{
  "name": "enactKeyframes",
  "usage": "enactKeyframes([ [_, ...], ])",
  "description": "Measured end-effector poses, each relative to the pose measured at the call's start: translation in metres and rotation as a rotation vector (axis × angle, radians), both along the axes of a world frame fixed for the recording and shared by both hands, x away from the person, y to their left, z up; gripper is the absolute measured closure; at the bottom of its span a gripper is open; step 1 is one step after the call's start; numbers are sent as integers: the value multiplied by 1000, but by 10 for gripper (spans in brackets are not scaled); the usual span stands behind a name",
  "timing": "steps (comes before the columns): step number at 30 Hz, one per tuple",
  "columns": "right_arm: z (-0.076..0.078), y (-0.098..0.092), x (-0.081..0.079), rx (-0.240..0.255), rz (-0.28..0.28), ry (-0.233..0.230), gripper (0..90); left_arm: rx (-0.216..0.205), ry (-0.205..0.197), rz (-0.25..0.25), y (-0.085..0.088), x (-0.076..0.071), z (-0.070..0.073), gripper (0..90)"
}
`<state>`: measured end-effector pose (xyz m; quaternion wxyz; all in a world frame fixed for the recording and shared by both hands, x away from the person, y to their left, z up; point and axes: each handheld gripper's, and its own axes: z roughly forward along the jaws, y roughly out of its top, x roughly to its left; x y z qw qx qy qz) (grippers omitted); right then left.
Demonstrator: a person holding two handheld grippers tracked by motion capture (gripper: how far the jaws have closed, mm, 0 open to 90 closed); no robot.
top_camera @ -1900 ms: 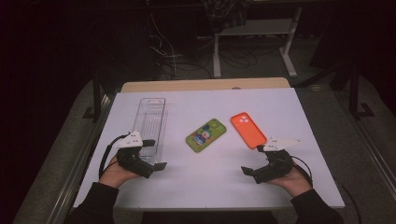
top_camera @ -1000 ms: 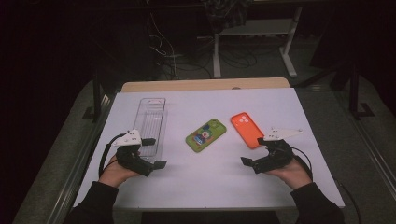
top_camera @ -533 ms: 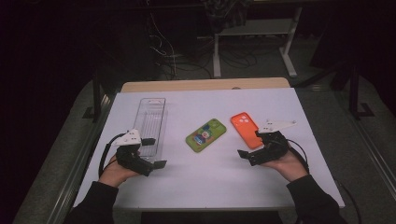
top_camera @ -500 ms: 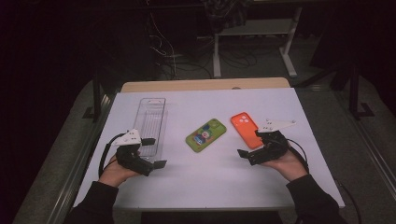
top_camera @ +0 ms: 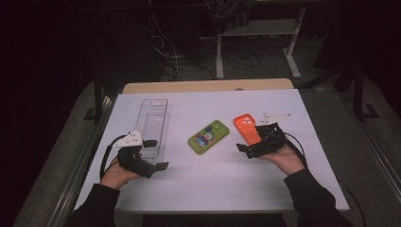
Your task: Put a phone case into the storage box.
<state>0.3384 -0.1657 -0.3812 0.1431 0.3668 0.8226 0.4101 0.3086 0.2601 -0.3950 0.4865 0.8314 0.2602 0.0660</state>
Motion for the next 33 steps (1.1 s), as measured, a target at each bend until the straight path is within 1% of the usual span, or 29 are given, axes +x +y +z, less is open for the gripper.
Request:
enactKeyframes([
  [3, -1, 1, 3, -4, -6, 2, 0, -2, 2, -2, 0, 0, 0, 0],
  [4, 0, 2, 7, -6, -12, 9, 0, -1, 3, -1, 0, 0, 0, 0],
  [7, 0, 3, 10, -4, -17, 19, 0, -3, 2, -3, 0, 0, 0, 0],
  [8, 1, 4, 15, -10, -16, 17, 0, 0, 0, -1, 0, 0, 0, 0],
  [11, 2, 5, 19, -20, -21, 24, 0, 1, -2, 0, 0, 0, 0, 0],
  [14, 2, 6, 23, -26, -30, 34, 0, -8, -1, 3, 0, 0, 0, 0],
  [15, 2, 6, 25, -29, -24, 27, 0, -11, -3, 3, 0, 0, -1, 0],
  [16, 2, 6, 26, -33, -32, 31, 0, -19, 2, 7, -1, 0, -1, 0],
  [17, 2, 6, 28, -30, -27, 29, 0, -16, 0, 6, -1, 0, -1, 0],
  [19, 4, 6, 30, -24, -37, 39, 0, -17, 2, 7, 0, 0, -1, 0],
  [23, 8, 6, 36, -18, -41, 22, 0, -20, 8, 13, 0, 0, 0, 0],
  [25, 9, 6, 37, -17, -47, 29, 0, -21, 9, 14, 0, 0, -1, 0],
  [26, 9, 6, 39, -19, -41, 15, 0, -22, 7, 12, 0, 0, -1, 0],
  [29, 9, 8, 43, -18, -52, 22, 0, -14, 6, 7, 0, 0, -1, 0],
  [30, 9, 9, 47, -26, -51, 11, 0, -14, 6, 6, 0, 0, -1, 0],
  [31, 9, 9, 47, -26, -51, 11, 0, -12, 4, 5, 0, 1, -1, 0],
  [32, 8, 10, 50, -30, -52, 19, 0, -5, -2, 1, 1, 1, -1, 0],
  [33, 8, 11, 51, -34, -54, 20, 0, -11, 4, 3, 1, 1, -2, 0],
])
